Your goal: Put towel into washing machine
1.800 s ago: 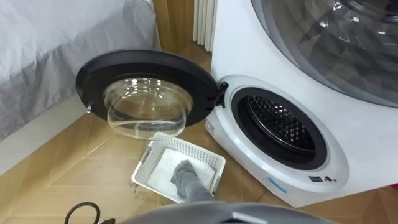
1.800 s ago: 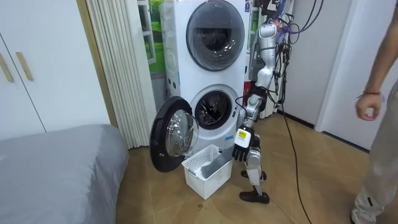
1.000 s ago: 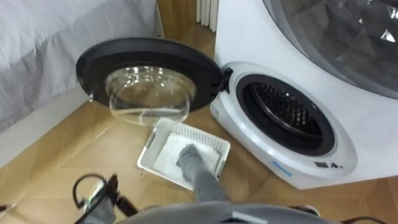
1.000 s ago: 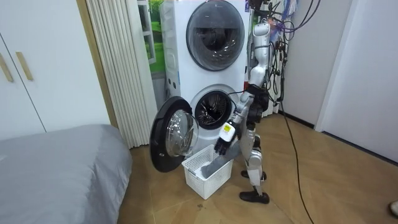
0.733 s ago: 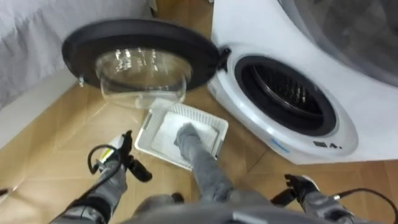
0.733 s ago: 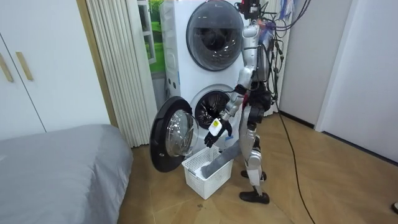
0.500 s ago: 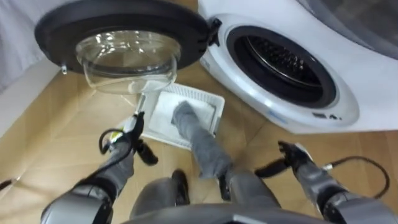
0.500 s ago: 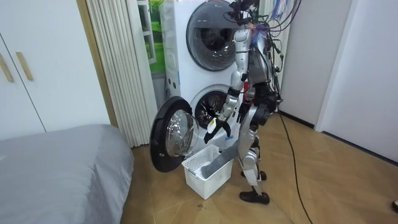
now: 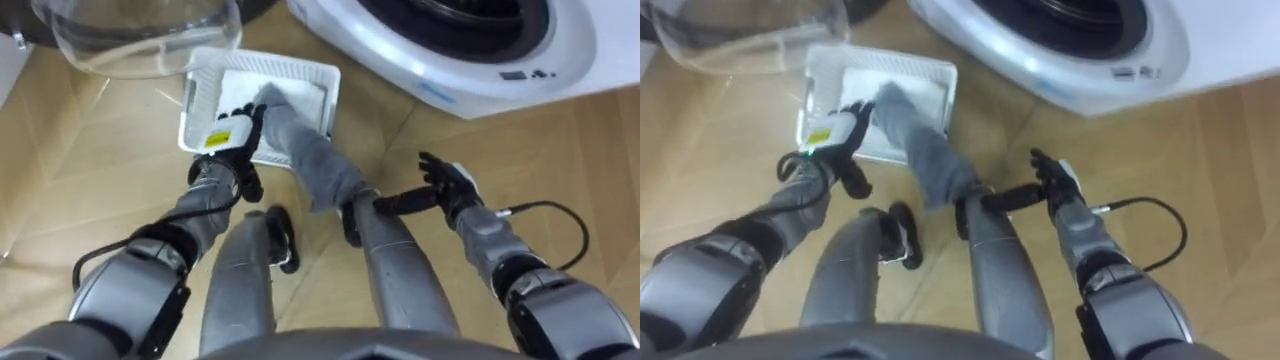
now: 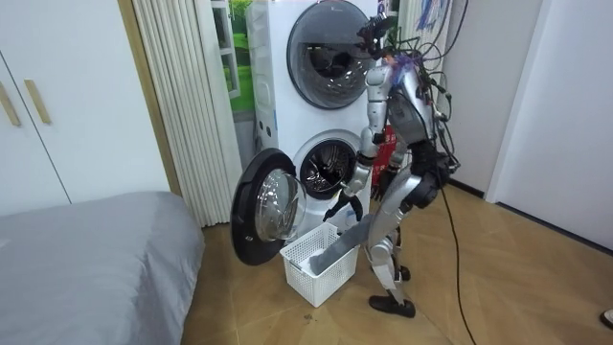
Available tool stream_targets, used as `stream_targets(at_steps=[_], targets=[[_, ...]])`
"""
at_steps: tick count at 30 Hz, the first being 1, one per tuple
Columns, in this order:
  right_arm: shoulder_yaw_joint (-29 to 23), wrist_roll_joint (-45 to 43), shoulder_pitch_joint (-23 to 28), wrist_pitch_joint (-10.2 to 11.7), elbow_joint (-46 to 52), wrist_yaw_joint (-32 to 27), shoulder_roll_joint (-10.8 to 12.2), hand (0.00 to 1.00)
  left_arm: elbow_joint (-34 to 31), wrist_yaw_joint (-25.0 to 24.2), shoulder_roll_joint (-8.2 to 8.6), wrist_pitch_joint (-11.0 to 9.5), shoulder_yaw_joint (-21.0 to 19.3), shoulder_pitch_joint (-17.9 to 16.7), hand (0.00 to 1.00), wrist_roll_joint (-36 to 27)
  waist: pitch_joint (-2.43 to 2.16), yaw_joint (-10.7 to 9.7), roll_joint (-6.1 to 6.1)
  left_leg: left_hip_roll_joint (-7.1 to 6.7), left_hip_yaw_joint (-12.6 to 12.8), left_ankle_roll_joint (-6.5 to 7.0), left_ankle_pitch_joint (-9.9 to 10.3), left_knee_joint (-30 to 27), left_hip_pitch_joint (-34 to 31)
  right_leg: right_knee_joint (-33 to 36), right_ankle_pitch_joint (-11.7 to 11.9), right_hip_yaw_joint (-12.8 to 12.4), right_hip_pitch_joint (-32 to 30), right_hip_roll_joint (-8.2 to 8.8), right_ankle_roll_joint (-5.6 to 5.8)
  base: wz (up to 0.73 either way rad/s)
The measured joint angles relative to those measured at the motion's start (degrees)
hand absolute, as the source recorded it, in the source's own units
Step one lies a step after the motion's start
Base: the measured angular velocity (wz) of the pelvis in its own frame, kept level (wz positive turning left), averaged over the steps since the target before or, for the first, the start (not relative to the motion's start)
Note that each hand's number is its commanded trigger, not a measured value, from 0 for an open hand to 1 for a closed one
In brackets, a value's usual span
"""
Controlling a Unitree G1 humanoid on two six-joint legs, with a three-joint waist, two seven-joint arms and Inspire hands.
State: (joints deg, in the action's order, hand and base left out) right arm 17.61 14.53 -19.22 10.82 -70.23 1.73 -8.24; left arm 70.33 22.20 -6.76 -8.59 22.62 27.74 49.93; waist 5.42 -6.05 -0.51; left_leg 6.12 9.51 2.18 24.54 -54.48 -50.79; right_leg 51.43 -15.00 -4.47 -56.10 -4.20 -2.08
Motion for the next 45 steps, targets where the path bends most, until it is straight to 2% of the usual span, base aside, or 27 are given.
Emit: stream_targets(at_steps=[4, 7, 13, 18, 24, 29, 35, 37, 41, 43, 44, 45], targets=[[1.9, 5.2, -0.1, 2.3, 2.2, 1.2, 0.0, 0.00, 0.1, 3.3, -1.17, -0.2, 2.1, 2.0, 0.00, 2.5, 0.07, -0.8, -0.08, 1.23, 0.3, -0.21, 1.9, -6.7, -6.0, 5.9, -0.8, 0.0, -6.2, -0.89, -0.18, -0.14], [3.5, 9.2, -1.1, 3.8, 4.1, 2.1, 0.1, 0.00, 0.0, 6.5, -1.62, -0.2, 4.3, 3.6, 0.00, 4.7, 0.10, -1.6, -0.13, 2.53, 0.3, -0.23, 4.2, -13.7, -12.2, 12.2, -2.1, 0.5, -12.9, -1.38, -0.55, -0.13], [5.1, 10.4, -2.6, 6.1, 7.0, 2.2, 0.2, 0.00, -0.4, 9.5, -1.82, -0.5, 10.1, 5.2, 0.00, 5.0, 0.09, -2.7, -0.11, 3.24, -0.4, -0.78, 6.1, -20.1, -19.0, 18.8, -3.7, 1.2, -20.2, -1.93, -1.54, -0.01], [8.2, 12.3, -2.7, 6.8, 9.2, 2.2, 0.6, 0.00, -0.4, 12.7, -2.63, -1.9, 12.1, 5.7, 0.00, 4.8, 0.09, -4.8, -0.10, 4.22, -2.3, -1.76, 6.9, -22.4, -21.6, 19.8, -4.2, 2.9, -22.0, -2.89, -2.46, -0.04], [9.2, 12.7, -2.8, 6.9, 10.0, 2.2, 1.1, 0.00, -0.4, 13.5, -3.97, -2.9, 14.7, 5.8, 0.00, 4.7, 0.10, -6.1, -0.03, 4.30, -3.1, -2.38, 7.6, -22.7, -22.3, 20.3, -4.7, 3.4, -22.6, -3.08, -3.10, 0.00], [9.3, 12.9, -3.1, 7.3, 10.4, 2.8, 1.1, 0.00, -0.4, 13.7, -4.37, -3.5, 15.9, 6.2, 0.00, 4.3, 0.11, -6.6, 0.37, 4.43, -3.2, -2.38, 7.6, -22.6, -23.6, 20.0, -4.7, 3.4, -24.0, -3.34, -3.11, -0.02], [10.4, 12.7, -4.5, 7.3, 10.1, 3.3, 1.3, 0.00, 0.5, 13.6, -5.15, -4.6, 18.0, 6.4, 0.00, 3.9, 0.13, -7.0, 1.45, 4.42, -3.2, -2.00, 7.9, -22.5, -24.4, 19.8, -4.8, 3.3, -24.8, -3.45, -3.01, -0.02], [10.4, 12.7, -4.6, 7.4, 10.2, 3.4, 1.4, 0.00, 0.6, 13.1, -5.59, -4.7, 18.3, 6.5, 0.00, 3.2, 0.28, -7.2, 1.79, 4.44, -3.1, -1.91, 8.1, -22.7, -24.7, 19.9, -4.8, 3.3, -25.1, -3.52, -2.96, -0.07], [10.4, 13.2, -5.5, 7.3, 10.2, 3.4, 1.8, 0.00, 0.6, 10.6, -5.78, -4.8, 18.5, 6.5, 0.00, 0.1, 0.31, -7.5, 2.40, 4.43, -3.5, -1.82, 8.6, -23.7, -26.1, 20.4, -5.0, 3.3, -26.4, -3.84, -2.79, -0.08], [10.4, 13.3, -5.8, 7.3, 10.3, 3.3, 2.0, 0.00, 0.7, 9.4, -5.85, -4.9, 18.8, 6.5, 0.58, -1.3, 0.26, -7.5, 2.96, 4.41, -3.6, -1.80, 8.7, -24.1, -26.7, 20.8, -5.0, 3.3, -27.1, -3.87, -2.78, -0.04], [10.4, 13.3, -6.0, 7.3, 10.2, 3.3, 2.1, 0.00, 0.7, 8.5, -5.84, -5.0, 18.9, 6.5, 0.65, -2.4, 0.25, -7.4, 3.32, 4.31, -3.7, -1.82, 8.7, -24.2, -26.9, 20.9, -5.0, 3.3, -27.3, -3.87, -2.78, 0.00], [10.6, 13.3, -6.4, 7.2, 9.9, 3.3, 2.1, 0.00, 0.7, 7.6, -5.80, -5.1, 19.0, 6.6, 0.84, -3.4, 0.25, -7.5, 3.36, 4.23, -4.0, -1.84, 8.7, -24.4, -27.1, 20.9, -5.0, 3.5, -27.3, -3.86, -2.78, 0.00]])
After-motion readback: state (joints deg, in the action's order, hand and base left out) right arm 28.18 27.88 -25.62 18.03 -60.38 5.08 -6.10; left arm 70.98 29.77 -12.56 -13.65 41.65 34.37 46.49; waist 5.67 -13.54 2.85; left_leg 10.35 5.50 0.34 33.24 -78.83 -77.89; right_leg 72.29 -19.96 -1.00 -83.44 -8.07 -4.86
